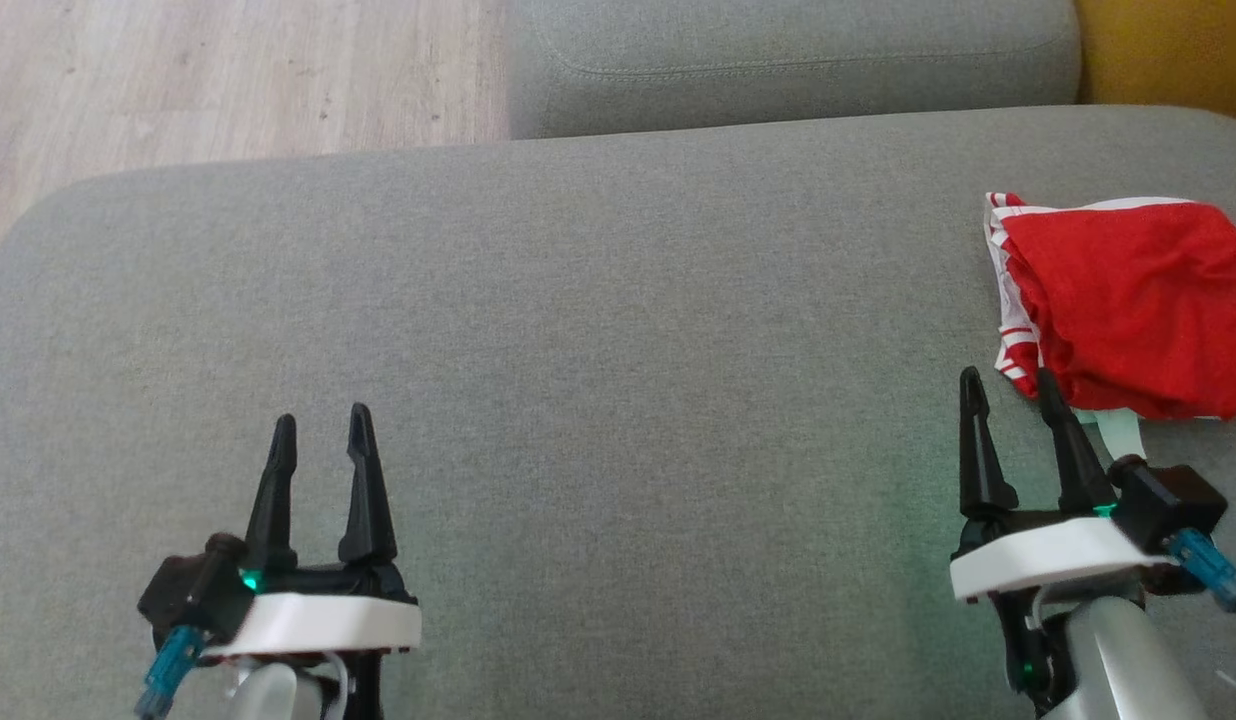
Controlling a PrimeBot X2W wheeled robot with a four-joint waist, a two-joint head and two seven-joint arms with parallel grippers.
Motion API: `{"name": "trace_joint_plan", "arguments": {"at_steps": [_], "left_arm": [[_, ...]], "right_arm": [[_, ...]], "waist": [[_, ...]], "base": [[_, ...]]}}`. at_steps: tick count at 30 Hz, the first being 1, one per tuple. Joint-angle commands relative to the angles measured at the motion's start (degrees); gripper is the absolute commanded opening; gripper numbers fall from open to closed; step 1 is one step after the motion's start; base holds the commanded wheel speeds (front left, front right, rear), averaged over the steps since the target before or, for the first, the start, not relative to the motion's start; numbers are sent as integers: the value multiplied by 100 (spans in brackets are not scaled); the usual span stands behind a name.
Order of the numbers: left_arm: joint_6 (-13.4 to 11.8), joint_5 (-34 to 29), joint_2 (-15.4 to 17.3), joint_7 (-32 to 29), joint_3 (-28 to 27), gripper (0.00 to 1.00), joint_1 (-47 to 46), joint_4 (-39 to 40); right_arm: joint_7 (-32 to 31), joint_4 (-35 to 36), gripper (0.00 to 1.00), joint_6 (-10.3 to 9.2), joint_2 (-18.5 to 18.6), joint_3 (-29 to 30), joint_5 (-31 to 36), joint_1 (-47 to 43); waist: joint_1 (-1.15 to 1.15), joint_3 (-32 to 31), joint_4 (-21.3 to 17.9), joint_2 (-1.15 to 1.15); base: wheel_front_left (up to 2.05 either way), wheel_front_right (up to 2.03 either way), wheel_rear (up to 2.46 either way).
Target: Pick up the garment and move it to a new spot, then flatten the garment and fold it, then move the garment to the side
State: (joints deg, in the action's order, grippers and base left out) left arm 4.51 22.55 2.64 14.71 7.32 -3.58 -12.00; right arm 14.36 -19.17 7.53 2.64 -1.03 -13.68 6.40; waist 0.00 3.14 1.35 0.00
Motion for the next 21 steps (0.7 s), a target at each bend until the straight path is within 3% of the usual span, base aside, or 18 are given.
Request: {"name": "trace_joint_plan", "arguments": {"at_steps": [1,9,10,21], "left_arm": [[-38,-5,23,29,-235,100,-163,177],[-122,14,23,29,-370,100,-134,338],[-108,18,0,0,-189,0,2,146],[-74,430,-6,-134,-240,0,89,-156]], "right_arm": [[63,224,100,-4,24,-143,-31,91],[63,254,100,-4,24,-163,-40,95],[0,51,0,1,0,-24,-1,-1],[-125,-198,0,1,-3,6,-473,-76]], "waist": [[0,8,-3,0],[0,43,-5,0],[0,44,-5,0],[0,27,-14,0]], "base": [[0,0,0],[0,0,0],[0,0,0],[0,0,0]]}}
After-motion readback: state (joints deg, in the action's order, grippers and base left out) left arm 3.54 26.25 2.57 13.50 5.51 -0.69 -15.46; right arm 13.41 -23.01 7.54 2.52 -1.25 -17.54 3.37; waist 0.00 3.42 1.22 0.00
